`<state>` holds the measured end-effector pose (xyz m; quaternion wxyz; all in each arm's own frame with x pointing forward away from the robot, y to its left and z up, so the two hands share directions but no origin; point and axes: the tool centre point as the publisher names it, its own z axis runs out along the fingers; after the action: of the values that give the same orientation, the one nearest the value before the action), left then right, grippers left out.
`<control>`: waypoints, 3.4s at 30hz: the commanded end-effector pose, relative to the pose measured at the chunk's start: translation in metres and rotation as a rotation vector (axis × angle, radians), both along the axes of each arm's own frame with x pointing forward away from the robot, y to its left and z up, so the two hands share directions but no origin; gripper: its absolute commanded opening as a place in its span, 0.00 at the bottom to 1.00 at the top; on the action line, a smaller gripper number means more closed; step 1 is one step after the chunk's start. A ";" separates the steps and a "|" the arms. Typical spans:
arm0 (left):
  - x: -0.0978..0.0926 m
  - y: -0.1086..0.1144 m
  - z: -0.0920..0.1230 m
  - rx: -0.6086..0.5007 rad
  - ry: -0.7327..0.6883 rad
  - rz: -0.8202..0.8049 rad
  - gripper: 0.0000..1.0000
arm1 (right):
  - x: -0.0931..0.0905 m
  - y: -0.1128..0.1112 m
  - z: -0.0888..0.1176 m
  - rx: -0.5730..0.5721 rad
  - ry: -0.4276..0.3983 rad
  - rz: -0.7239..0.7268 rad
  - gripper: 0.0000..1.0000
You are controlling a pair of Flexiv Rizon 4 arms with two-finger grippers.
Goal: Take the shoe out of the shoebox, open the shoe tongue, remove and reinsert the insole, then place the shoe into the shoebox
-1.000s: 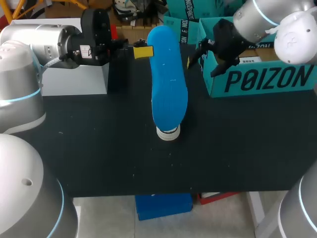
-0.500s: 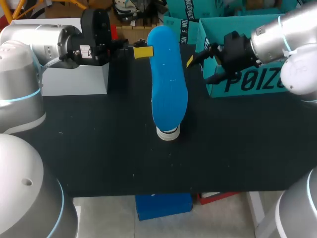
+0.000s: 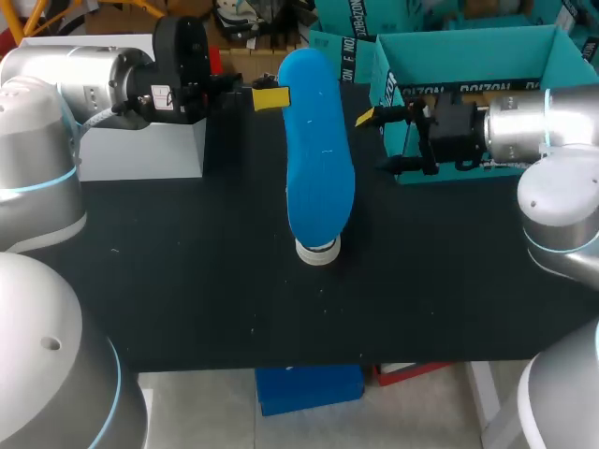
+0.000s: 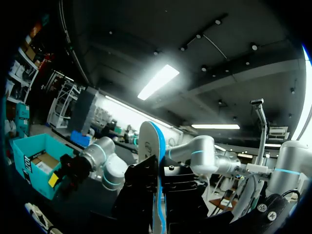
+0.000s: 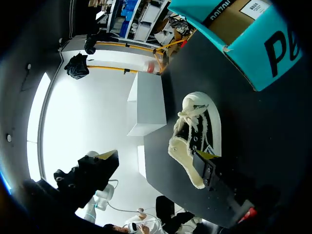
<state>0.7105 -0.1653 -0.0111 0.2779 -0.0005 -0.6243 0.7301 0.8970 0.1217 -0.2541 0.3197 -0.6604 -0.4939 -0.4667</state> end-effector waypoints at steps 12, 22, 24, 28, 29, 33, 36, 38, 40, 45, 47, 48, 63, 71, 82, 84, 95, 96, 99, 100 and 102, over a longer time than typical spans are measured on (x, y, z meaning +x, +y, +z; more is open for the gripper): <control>-0.001 -0.001 -0.001 0.000 -0.001 0.005 0.00 | -0.003 -0.002 -0.006 0.312 -0.047 0.081 1.00; -0.001 -0.001 -0.001 0.000 -0.001 0.005 0.00 | -0.018 0.003 -0.009 0.324 -0.046 0.150 1.00; -0.001 -0.001 -0.001 0.000 -0.001 0.005 0.00 | -0.021 0.002 -0.011 0.321 -0.041 0.148 1.00; -0.001 -0.001 -0.001 0.000 -0.001 0.005 0.00 | -0.029 -0.001 -0.015 0.311 -0.036 0.136 1.00; -0.001 -0.001 -0.001 0.000 -0.001 0.005 0.00 | -0.030 -0.002 -0.015 0.311 -0.036 0.133 1.00; -0.001 -0.001 -0.001 0.000 -0.001 0.005 0.00 | -0.038 -0.003 -0.014 0.314 -0.041 0.122 1.00; -0.001 -0.001 -0.001 0.000 -0.001 0.005 0.00 | -0.043 -0.003 -0.014 0.314 -0.045 0.118 1.00; -0.001 -0.001 -0.001 0.000 -0.001 0.005 0.00 | -0.047 -0.002 -0.016 0.311 -0.048 0.116 1.00; -0.001 -0.001 -0.001 0.000 -0.001 0.005 0.00 | -0.050 0.000 -0.018 0.306 -0.047 0.118 1.00; -0.001 -0.001 -0.001 0.000 -0.001 0.005 0.00 | -0.057 0.004 -0.024 0.290 -0.042 0.126 1.00; -0.001 -0.001 -0.001 0.000 -0.001 0.005 0.00 | -0.058 0.004 -0.025 0.284 -0.044 0.129 1.00; -0.001 -0.001 -0.001 0.000 -0.001 0.005 0.00 | -0.060 0.004 -0.025 0.284 -0.046 0.133 1.00; -0.001 -0.001 0.014 -0.007 -0.589 -0.059 0.00 | -0.063 0.003 -0.023 0.262 -0.082 0.152 1.00; -0.005 0.010 -0.012 0.094 -0.978 -0.219 0.00 | -0.063 0.003 -0.023 0.262 -0.082 0.152 1.00; 0.013 0.027 -0.052 0.179 -1.318 -0.340 0.00 | -0.063 0.003 -0.023 0.262 -0.082 0.152 1.00; 0.014 0.025 -0.056 0.180 -1.331 -0.366 0.00 | -0.063 0.003 -0.023 0.262 -0.082 0.152 1.00; 0.014 0.024 -0.057 0.177 -1.298 -0.373 0.00 | -0.063 0.003 -0.023 0.262 -0.082 0.152 1.00; 0.014 0.024 -0.057 0.177 -1.298 -0.373 0.00 | -0.063 0.003 -0.023 0.262 -0.082 0.152 1.00; 0.014 0.024 -0.057 0.177 -1.298 -0.373 0.00 | -0.063 0.003 -0.023 0.262 -0.082 0.152 1.00; 0.014 0.024 -0.057 0.177 -1.298 -0.373 0.00 | -0.063 0.003 -0.023 0.262 -0.082 0.152 1.00; 0.014 0.024 -0.057 0.177 -1.298 -0.373 0.00 | -0.063 0.003 -0.023 0.262 -0.082 0.152 1.00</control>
<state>0.7235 -0.1396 -0.0714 -0.0410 -0.5171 -0.7088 0.4780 0.8341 0.1232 -0.2767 0.4183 -0.5530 -0.4906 -0.5277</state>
